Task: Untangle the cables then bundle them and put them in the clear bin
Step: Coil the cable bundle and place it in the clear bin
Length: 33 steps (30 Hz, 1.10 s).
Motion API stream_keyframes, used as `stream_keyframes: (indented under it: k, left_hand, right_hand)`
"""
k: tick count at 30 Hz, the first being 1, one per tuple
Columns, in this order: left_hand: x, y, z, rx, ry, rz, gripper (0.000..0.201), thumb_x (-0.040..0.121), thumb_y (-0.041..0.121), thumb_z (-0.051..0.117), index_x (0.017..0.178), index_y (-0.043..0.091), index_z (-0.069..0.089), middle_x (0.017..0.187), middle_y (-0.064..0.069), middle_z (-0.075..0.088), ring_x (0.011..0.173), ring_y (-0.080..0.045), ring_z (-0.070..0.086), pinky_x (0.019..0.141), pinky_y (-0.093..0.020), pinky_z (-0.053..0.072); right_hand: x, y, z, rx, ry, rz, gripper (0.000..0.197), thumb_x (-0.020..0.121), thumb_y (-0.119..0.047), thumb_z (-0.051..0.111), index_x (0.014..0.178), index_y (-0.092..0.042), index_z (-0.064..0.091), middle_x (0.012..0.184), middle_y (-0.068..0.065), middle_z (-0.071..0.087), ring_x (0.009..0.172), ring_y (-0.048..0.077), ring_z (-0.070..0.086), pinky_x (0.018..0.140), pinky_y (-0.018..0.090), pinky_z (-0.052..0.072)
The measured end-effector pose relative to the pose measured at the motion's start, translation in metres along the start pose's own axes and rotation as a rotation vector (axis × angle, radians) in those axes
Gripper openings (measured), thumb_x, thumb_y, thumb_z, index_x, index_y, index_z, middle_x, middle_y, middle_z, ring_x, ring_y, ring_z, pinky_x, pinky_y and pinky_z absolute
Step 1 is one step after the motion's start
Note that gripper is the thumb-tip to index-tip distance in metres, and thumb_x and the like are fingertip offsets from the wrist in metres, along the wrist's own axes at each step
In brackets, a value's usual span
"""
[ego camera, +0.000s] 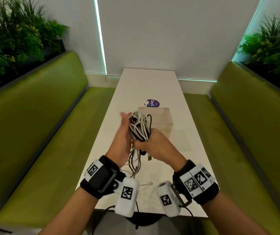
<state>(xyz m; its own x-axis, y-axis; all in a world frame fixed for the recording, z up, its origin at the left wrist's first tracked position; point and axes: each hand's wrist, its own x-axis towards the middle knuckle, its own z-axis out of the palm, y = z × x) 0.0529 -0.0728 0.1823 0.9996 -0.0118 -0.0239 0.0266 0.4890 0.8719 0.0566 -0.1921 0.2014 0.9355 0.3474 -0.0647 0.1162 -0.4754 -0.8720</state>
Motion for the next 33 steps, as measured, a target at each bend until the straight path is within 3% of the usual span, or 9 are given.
stream_keyframes:
  k: [3,6,10,14,17,22,25,29,33]
  left_hand:
    - [-0.001,-0.002,-0.003,0.168,-0.005,0.073,0.08,0.059,0.047,0.084,0.122,0.012,0.052,0.117,-0.015,0.066,0.112,-0.027,0.063,0.085,-0.03,0.053]
    - [0.0,0.004,-0.003,0.06,0.042,0.108,0.05,0.066,0.013,0.081,0.112,0.01,0.061,0.104,-0.018,0.071,0.101,-0.033,0.067,0.082,-0.036,0.055]
    - [0.0,0.014,-0.009,0.205,-0.071,0.132,0.035,0.073,0.0,0.075,0.106,0.012,0.069,0.084,-0.005,0.072,0.08,-0.021,0.069,0.069,-0.03,0.055]
    - [-0.004,0.018,-0.011,0.272,-0.149,0.114,0.012,0.072,0.004,0.074,0.082,0.008,0.069,0.075,-0.007,0.069,0.07,-0.02,0.066,0.065,-0.03,0.053]
    - [-0.003,0.019,-0.012,0.284,-0.171,0.066,0.016,0.072,0.006,0.073,0.086,0.001,0.067,0.076,-0.011,0.068,0.069,-0.023,0.065,0.063,-0.032,0.054]
    - [-0.011,0.02,-0.007,0.409,-0.198,0.062,0.012,0.08,0.0,0.071,0.087,-0.003,0.063,0.076,-0.016,0.066,0.06,-0.022,0.064,0.043,-0.023,0.05]
    - [-0.008,0.016,-0.012,0.41,-0.233,0.102,0.048,0.071,0.029,0.081,0.108,0.005,0.06,0.091,-0.012,0.068,0.077,-0.023,0.066,0.054,-0.025,0.053]
    - [-0.01,-0.001,-0.033,0.38,-0.34,-0.075,0.107,0.051,0.051,0.088,0.138,0.038,0.029,0.123,-0.009,0.061,0.102,-0.016,0.065,0.079,-0.028,0.053]
    - [-0.025,-0.023,-0.02,0.556,-0.432,-0.109,0.048,0.084,0.034,0.068,0.126,0.021,0.048,0.098,-0.004,0.074,0.103,-0.018,0.067,0.086,-0.022,0.048]
  right_hand:
    - [0.0,-0.001,-0.001,0.04,-0.057,-0.008,0.013,0.077,-0.01,0.063,0.09,-0.012,0.063,0.077,0.021,0.065,0.062,0.022,0.055,0.059,0.043,0.05]
    - [0.0,-0.005,-0.003,0.05,-0.148,-0.03,0.036,0.076,-0.006,0.065,0.111,-0.008,0.058,0.093,0.02,0.068,0.072,0.02,0.059,0.069,0.047,0.054]
    - [-0.006,-0.004,-0.007,0.211,-0.268,-0.099,0.041,0.08,0.002,0.066,0.115,-0.018,0.059,0.099,0.008,0.07,0.088,0.013,0.066,0.085,0.034,0.054]
    - [-0.011,0.001,-0.001,0.222,-0.343,-0.144,0.017,0.082,-0.005,0.063,0.09,-0.019,0.069,0.09,0.015,0.07,0.094,0.036,0.063,0.091,0.063,0.044]
    - [-0.01,0.003,0.003,0.237,-0.35,-0.131,0.019,0.088,-0.012,0.062,0.083,0.006,0.063,0.077,0.019,0.063,0.082,0.036,0.06,0.09,0.057,0.046]
    - [-0.012,0.013,0.007,0.263,-0.332,-0.126,0.026,0.09,-0.019,0.063,0.083,0.005,0.059,0.064,0.008,0.059,0.066,0.025,0.058,0.068,0.042,0.048]
    - [-0.01,0.016,0.001,0.219,-0.255,-0.144,0.021,0.087,-0.02,0.067,0.079,-0.001,0.064,0.063,0.009,0.061,0.063,0.025,0.058,0.066,0.044,0.05]
    - [-0.008,0.01,-0.018,0.37,-0.101,-0.211,0.01,0.087,-0.011,0.066,0.08,-0.018,0.069,0.071,0.01,0.065,0.074,0.03,0.062,0.081,0.043,0.053]
    - [-0.001,0.005,-0.031,0.481,0.038,-0.209,0.022,0.088,-0.013,0.064,0.083,0.008,0.063,0.074,0.015,0.065,0.072,0.025,0.062,0.071,0.04,0.052]
